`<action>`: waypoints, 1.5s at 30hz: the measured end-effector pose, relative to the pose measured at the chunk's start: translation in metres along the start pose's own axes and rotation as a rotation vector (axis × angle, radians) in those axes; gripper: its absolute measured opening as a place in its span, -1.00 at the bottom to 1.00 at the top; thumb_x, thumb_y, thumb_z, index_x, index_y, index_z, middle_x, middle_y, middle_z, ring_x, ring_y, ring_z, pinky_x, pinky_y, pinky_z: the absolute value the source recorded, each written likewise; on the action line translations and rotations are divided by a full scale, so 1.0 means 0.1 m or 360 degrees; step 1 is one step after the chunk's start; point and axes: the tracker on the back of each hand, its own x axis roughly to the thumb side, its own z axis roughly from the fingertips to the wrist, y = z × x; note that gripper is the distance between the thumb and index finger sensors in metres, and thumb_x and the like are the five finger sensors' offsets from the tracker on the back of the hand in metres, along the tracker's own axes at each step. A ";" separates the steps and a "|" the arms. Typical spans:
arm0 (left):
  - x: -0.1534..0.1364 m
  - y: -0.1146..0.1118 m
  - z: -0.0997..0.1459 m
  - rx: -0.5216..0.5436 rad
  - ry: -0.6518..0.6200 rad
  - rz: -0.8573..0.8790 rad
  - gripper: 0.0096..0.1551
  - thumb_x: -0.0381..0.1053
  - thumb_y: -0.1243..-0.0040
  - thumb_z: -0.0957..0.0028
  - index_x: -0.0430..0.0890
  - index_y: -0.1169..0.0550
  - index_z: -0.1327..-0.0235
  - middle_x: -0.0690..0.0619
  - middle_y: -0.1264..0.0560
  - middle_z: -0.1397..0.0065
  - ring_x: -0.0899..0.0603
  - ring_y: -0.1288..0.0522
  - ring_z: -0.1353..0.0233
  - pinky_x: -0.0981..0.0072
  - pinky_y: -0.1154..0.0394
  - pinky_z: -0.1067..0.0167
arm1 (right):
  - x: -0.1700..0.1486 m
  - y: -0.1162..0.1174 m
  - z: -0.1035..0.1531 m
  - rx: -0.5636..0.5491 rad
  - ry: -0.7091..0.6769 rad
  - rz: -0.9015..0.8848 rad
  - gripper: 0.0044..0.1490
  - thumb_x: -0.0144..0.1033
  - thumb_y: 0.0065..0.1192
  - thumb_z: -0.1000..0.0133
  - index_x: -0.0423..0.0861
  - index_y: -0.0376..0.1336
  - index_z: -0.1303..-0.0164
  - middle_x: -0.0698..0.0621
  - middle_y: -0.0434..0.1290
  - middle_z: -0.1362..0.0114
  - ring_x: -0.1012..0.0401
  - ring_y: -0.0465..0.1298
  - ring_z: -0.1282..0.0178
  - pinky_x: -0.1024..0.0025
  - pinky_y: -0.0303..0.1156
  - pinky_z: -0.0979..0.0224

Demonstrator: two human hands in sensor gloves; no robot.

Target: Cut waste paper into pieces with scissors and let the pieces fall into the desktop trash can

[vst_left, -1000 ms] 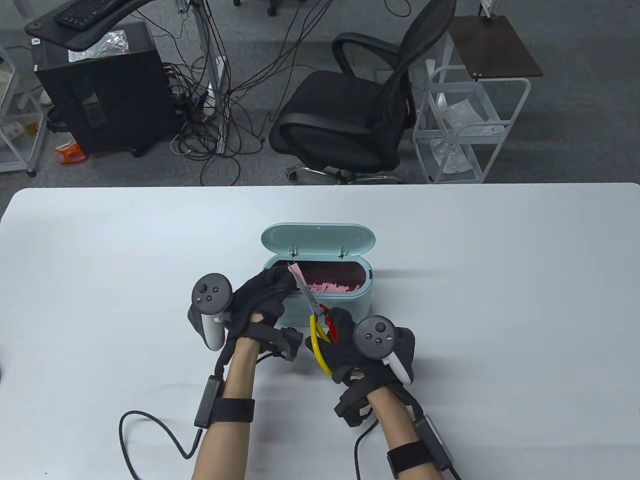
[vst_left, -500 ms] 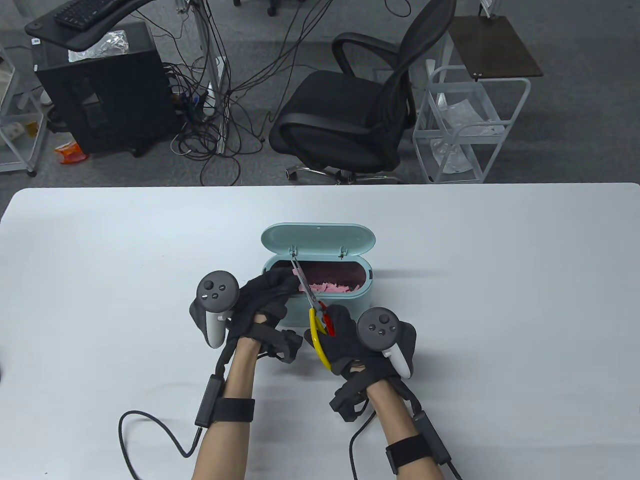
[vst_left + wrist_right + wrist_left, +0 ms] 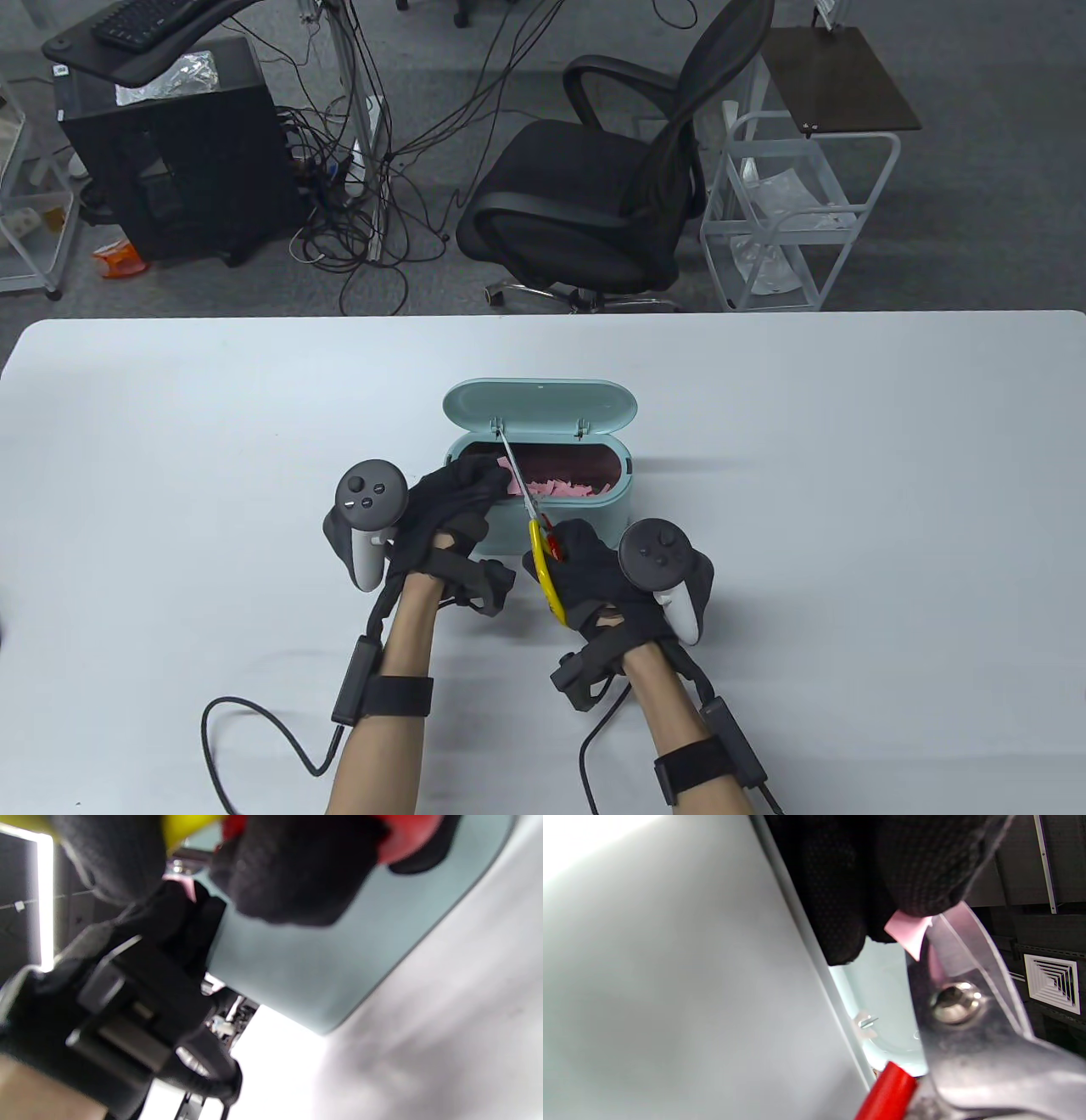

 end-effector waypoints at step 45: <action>0.39 -0.04 0.38 0.0051 -0.0528 -0.1151 -0.37 0.23 -0.18 -0.02 0.09 -0.57 -0.37 0.02 -0.51 -0.55 -0.27 -0.35 -0.62 -0.43 -0.05 -0.49 | 0.04 -0.29 0.22 -0.0037 -0.0127 0.0004 -0.06 0.19 0.26 0.06 -0.25 0.14 -0.27 0.12 0.59 0.10 0.25 0.66 0.45 -0.13 0.37 -0.40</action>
